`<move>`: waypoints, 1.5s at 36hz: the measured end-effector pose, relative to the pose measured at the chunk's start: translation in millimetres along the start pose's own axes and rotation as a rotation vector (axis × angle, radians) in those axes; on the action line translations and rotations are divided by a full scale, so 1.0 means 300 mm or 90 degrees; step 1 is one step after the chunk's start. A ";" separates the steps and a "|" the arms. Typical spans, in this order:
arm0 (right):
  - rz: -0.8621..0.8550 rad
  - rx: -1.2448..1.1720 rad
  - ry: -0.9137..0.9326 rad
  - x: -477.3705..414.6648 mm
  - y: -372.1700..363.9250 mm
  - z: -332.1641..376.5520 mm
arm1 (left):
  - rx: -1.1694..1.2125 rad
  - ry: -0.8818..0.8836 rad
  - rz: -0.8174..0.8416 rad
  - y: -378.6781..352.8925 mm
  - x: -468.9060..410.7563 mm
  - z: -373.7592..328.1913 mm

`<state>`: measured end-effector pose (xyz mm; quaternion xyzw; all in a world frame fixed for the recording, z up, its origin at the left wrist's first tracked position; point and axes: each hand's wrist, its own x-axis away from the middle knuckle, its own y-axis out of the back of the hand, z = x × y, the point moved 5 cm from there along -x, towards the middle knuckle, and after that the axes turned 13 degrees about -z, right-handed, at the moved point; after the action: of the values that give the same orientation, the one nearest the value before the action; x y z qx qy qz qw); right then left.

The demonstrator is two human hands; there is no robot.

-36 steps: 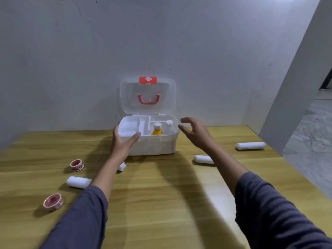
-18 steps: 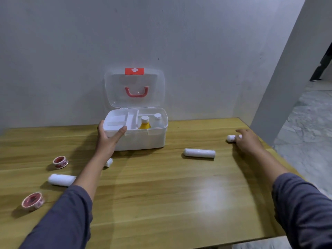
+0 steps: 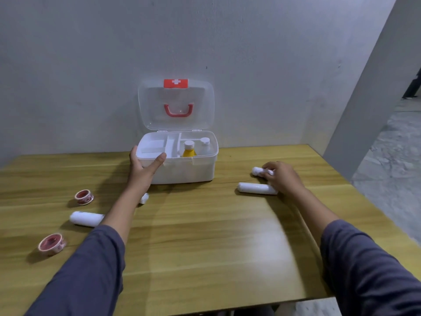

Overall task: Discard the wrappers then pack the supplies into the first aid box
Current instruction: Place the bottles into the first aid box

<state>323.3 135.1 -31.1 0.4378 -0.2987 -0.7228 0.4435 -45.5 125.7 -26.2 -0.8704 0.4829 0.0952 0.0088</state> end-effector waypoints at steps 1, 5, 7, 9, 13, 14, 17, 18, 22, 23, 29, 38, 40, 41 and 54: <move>0.010 -0.010 0.008 0.009 -0.011 0.025 | -0.001 0.001 0.001 -0.001 0.002 -0.002; 0.055 -0.055 0.051 0.049 -0.040 0.113 | 0.000 0.002 0.004 0.000 0.002 -0.002; 0.067 -0.069 0.085 0.083 -0.045 0.147 | 0.000 0.001 0.007 0.000 0.001 -0.001; 0.069 -0.041 0.143 0.128 -0.053 0.181 | -0.006 0.002 0.006 0.001 0.001 -0.001; 0.051 0.087 0.268 0.212 -0.084 0.211 | -0.006 0.004 0.007 0.003 -0.001 0.000; 0.045 0.111 0.290 0.224 -0.089 0.210 | -0.007 0.006 0.009 0.003 -0.001 0.000; 0.024 0.135 0.329 0.232 -0.095 0.208 | -0.011 0.008 0.008 0.003 0.003 -0.003; 0.021 0.138 0.335 0.229 -0.095 0.210 | -0.013 0.009 0.006 0.003 0.004 -0.004; 0.001 0.154 0.336 0.210 -0.102 0.223 | -0.009 0.008 0.008 0.004 0.013 -0.014; -0.003 0.150 0.326 0.202 -0.103 0.225 | -0.008 0.007 0.009 0.005 0.015 -0.016; -0.006 -0.039 0.201 0.145 -0.085 0.254 | -0.009 0.003 0.015 0.007 0.010 -0.014; -0.187 -0.514 0.037 -0.061 0.086 0.431 | 0.024 0.006 -0.003 0.002 0.014 -0.009; -0.202 -0.613 0.010 -0.102 0.109 0.484 | 0.028 0.008 -0.006 0.003 0.012 -0.004; -0.212 -0.650 0.004 -0.123 0.117 0.509 | 0.030 0.010 -0.007 0.004 0.011 -0.001; -0.123 -0.730 0.031 -0.251 -0.038 0.654 | 0.066 0.013 -0.012 -0.005 0.007 0.012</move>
<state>159.5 216.4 73.1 0.1698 0.1918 -0.7957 0.5488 -43.7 125.2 -30.2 -0.8742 0.4791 0.0614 0.0499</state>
